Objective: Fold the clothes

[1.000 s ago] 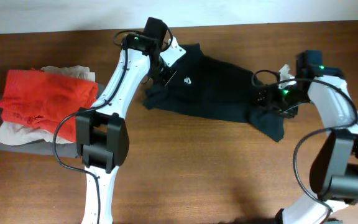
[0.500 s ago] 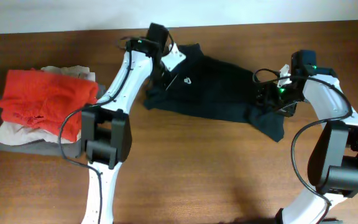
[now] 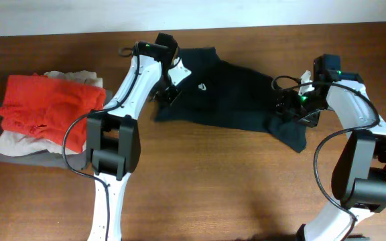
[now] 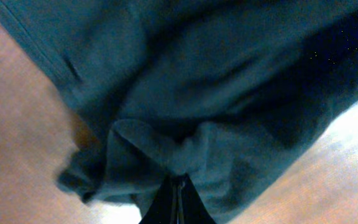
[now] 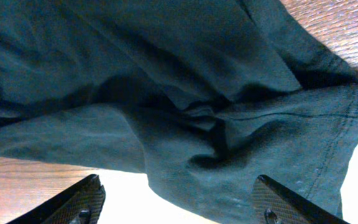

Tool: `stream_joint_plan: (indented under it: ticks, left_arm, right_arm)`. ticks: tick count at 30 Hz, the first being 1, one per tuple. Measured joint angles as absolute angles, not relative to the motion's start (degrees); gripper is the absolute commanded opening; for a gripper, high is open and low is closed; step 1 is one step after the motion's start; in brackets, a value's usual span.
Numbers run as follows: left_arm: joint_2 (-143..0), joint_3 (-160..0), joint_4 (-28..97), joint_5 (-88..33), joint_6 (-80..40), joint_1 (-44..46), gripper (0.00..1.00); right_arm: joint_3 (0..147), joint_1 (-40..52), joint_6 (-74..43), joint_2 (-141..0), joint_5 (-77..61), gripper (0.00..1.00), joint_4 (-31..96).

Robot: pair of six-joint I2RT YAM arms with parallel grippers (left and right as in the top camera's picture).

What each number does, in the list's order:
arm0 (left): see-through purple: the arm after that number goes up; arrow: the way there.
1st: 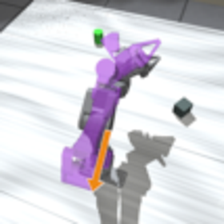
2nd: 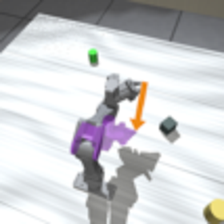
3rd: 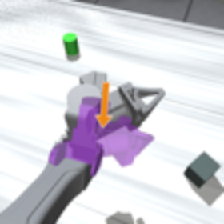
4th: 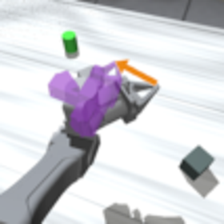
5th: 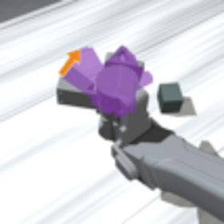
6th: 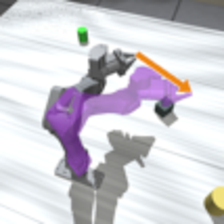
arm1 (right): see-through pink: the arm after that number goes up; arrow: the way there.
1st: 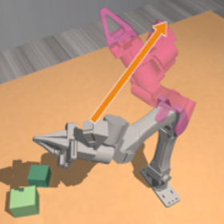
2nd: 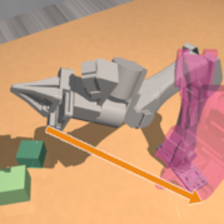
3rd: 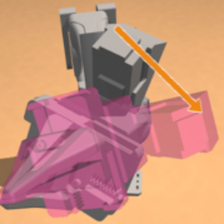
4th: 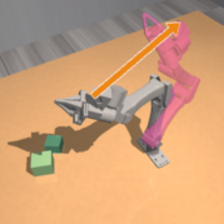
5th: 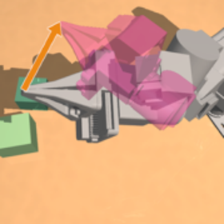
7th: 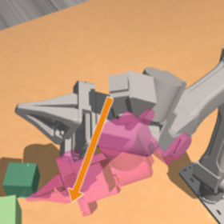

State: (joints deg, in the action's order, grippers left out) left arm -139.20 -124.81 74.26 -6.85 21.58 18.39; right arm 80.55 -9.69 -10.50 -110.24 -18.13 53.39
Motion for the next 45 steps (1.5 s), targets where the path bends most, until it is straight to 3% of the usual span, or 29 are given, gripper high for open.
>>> stream_joint_plan:
  ticks: [13,24,29,31,33,34,36,42,45]
  left_arm:
    - [-139.2,-125.3,95.2,-4.4,13.5,18.4,0.00]
    - [-136.9,-125.3,96.4,-3.9,10.0,18.4,0.00]
    - [-133.7,-125.3,96.5,-2.9,9.8,18.4,0.01]
    - [-133.0,-125.3,96.5,-2.7,9.7,18.4,0.01]
    - [-132.9,-125.4,96.4,-2.7,9.7,18.4,0.01]
    - [-132.9,-125.4,96.4,-2.7,9.7,18.4,0.01]
    - [-132.9,-125.4,96.0,-2.7,9.7,18.4,0.01]
    - [-132.9,-125.4,92.0,-2.5,9.5,18.4,0.01]
    - [-132.9,-125.4,90.3,-1.8,9.5,18.3,0.02]
  right_arm:
    - [80.6,-9.7,-10.3,-110.2,-18.0,0.76,54.2]
    - [80.6,-9.7,-7.4,-110.2,-17.8,0.67,60.2]
    - [80.6,-9.7,-10.2,-110.2,-14.0,0.80,62.9]
    - [80.6,-9.7,-11.9,-110.2,-11.2,0.79,62.9]
    - [80.6,-9.7,-14.6,-110.2,-8.9,0.73,62.6]
    - [80.6,-9.7,-15.9,-110.2,-8.0,0.62,62.2]
    - [80.6,-9.7,-18.9,-110.2,-6.6,0.56,61.6]
    - [80.3,-9.7,-22.4,-112.5,-5.4,0.54,59.9]
    - [79.2,-9.7,-23.4,-114.5,-5.4,0.24,58.2]
